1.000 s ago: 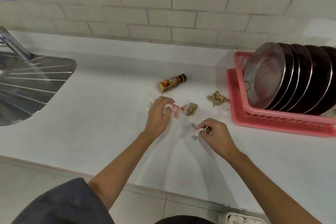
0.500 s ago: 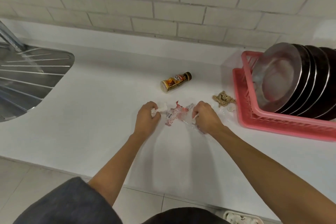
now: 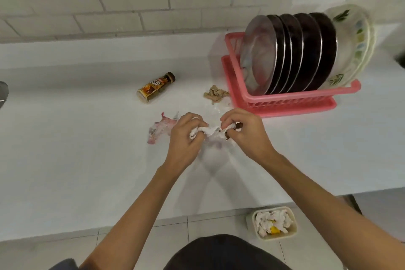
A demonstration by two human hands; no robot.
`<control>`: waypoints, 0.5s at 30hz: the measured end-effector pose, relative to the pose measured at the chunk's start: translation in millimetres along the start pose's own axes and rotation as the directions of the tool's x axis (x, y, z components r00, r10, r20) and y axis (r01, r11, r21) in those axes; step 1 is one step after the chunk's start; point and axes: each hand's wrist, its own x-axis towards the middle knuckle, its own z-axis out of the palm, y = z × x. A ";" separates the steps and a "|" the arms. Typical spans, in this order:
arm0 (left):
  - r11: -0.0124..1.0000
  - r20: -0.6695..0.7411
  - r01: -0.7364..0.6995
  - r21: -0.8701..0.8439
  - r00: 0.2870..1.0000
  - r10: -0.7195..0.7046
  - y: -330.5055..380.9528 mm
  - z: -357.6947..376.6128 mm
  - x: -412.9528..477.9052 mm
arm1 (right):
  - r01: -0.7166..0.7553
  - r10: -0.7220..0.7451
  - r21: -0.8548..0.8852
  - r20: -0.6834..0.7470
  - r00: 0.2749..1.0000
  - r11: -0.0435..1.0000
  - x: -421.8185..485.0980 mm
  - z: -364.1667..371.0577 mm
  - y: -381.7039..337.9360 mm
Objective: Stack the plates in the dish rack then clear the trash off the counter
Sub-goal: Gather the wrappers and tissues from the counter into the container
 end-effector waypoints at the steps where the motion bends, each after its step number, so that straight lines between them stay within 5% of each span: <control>1: 1.000 0.043 -0.005 -0.029 0.999 0.006 7.4 12.4 -4.0 | -0.058 0.060 0.044 -0.025 0.998 0.997 -17.8 -13.0 5.3; 6: 0.988 0.266 0.033 -0.153 0.964 0.009 43.3 82.1 -52.1 | -0.271 0.282 0.157 -0.050 0.958 0.950 -134.1 -64.1 42.4; 10: 0.985 0.491 0.089 -0.146 0.871 -0.006 69.2 146.9 -124.3 | -0.443 0.450 0.114 -0.039 0.892 0.889 -232.7 -94.1 88.6; 15: 0.982 0.504 0.186 -0.023 0.851 -0.149 78.6 219.9 -191.6 | -0.585 0.598 0.147 -0.059 0.800 0.797 -326.9 -129.3 165.8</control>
